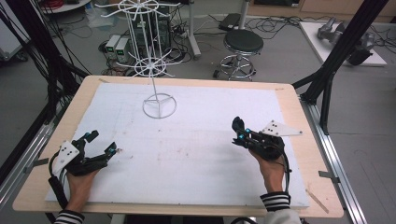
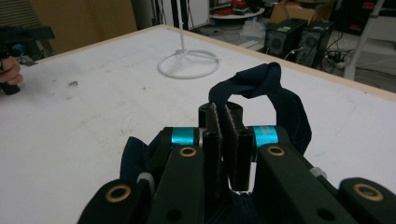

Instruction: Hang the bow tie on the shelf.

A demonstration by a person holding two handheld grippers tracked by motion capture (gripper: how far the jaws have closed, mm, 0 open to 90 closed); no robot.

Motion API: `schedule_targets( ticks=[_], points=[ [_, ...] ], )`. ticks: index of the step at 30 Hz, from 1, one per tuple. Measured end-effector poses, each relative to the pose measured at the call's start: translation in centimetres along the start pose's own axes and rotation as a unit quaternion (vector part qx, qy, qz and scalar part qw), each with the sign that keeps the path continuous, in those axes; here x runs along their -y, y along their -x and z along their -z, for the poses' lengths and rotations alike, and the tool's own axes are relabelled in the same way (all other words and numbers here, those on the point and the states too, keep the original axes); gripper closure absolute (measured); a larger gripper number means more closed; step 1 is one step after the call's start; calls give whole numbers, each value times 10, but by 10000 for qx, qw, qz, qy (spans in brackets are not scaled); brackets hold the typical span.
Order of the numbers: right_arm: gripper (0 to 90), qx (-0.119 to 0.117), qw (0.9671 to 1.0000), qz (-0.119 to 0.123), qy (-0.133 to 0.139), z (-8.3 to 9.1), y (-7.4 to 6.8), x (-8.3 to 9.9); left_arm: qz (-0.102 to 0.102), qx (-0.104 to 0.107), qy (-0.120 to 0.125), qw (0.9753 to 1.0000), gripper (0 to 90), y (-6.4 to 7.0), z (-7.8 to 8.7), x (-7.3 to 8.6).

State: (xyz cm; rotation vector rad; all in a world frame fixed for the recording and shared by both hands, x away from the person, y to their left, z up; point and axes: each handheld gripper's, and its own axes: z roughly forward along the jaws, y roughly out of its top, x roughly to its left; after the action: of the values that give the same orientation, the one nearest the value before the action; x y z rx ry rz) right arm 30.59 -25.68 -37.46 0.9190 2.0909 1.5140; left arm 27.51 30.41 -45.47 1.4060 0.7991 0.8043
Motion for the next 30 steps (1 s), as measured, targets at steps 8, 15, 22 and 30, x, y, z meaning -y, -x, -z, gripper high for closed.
schedule_targets(
  ticks=[8,15,22,30],
  points=[
    [865,-56,9997,32,228,-14,-4,-18,7,-9,11,10000,161,0,0,0],
    [865,-139,9987,61,491,-22,-7,-32,7,-7,9,10000,161,0,0,0],
    [865,-190,9977,127,639,-30,-10,-47,5,1,4,10000,161,0,0,0],
    [865,-178,9963,151,829,-44,-11,-69,15,5,-2,10000,161,0,0,0]
  ],
)
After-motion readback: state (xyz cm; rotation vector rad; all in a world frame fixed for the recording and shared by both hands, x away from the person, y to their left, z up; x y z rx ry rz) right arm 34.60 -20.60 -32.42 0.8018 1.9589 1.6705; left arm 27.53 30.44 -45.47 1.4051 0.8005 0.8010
